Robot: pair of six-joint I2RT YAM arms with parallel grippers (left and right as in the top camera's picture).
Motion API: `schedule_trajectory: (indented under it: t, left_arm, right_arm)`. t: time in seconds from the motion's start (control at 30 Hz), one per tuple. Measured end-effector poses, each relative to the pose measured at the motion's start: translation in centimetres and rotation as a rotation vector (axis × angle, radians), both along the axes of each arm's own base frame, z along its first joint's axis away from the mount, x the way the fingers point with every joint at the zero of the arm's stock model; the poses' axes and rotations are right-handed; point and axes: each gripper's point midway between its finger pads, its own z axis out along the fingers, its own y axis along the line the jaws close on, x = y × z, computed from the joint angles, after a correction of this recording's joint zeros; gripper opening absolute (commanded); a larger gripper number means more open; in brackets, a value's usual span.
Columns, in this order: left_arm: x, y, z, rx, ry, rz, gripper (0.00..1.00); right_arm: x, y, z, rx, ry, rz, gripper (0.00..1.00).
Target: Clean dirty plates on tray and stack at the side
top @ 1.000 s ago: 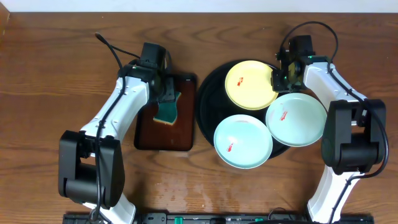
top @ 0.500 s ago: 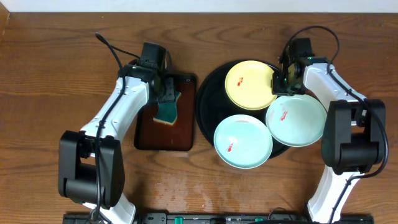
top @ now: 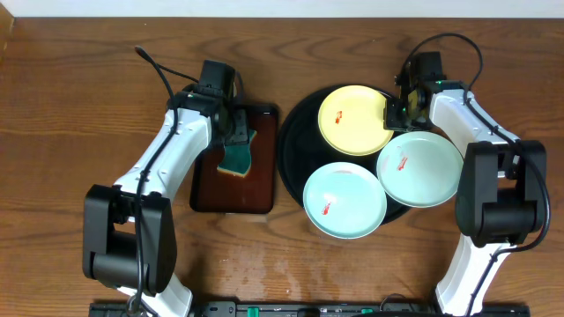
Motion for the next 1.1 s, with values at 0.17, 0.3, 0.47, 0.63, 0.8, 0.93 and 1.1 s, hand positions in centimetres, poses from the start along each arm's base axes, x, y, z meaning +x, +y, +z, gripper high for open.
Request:
schedule_trajectory:
  t: [0.17,0.3,0.47,0.63,0.8,0.93,1.1]
  left_arm:
    - [-0.6,-0.1,-0.5,0.004,0.018,-0.005,0.54]
    - [-1.2,-0.8,-1.1,0.01,0.03,-0.028,0.54]
    - [-2.2,-0.7,-2.3,0.05,0.051,-0.036,0.5]
    - [-2.5,-0.2,-2.9,0.071,0.05,-0.029,0.5]
    - [-1.8,-0.3,-3.4,0.064,0.009,-0.027,0.5]
    - [-2.1,-0.2,-4.4,0.066,0.005,-0.025,0.46]
    - [-2.0,-0.1,-4.7,0.07,-0.009,-0.022,0.42]
  right_arm:
    - [0.0,0.0,0.0,-0.001,0.0,0.0,0.02]
    - [-0.1,-0.1,0.0,-0.004,0.004,-0.001,0.03]
    - [-0.1,-0.1,0.0,-0.005,0.004,-0.001,0.03]
    - [-0.1,-0.1,0.0,-0.007,0.005,-0.002,0.02]
    - [-0.2,-0.1,-0.1,-0.007,0.007,-0.002,0.03]
    - [-0.2,-0.1,-0.1,-0.008,0.008,-0.002,0.03]
    - [-0.2,-0.1,-0.1,-0.008,0.009,-0.002,0.02]
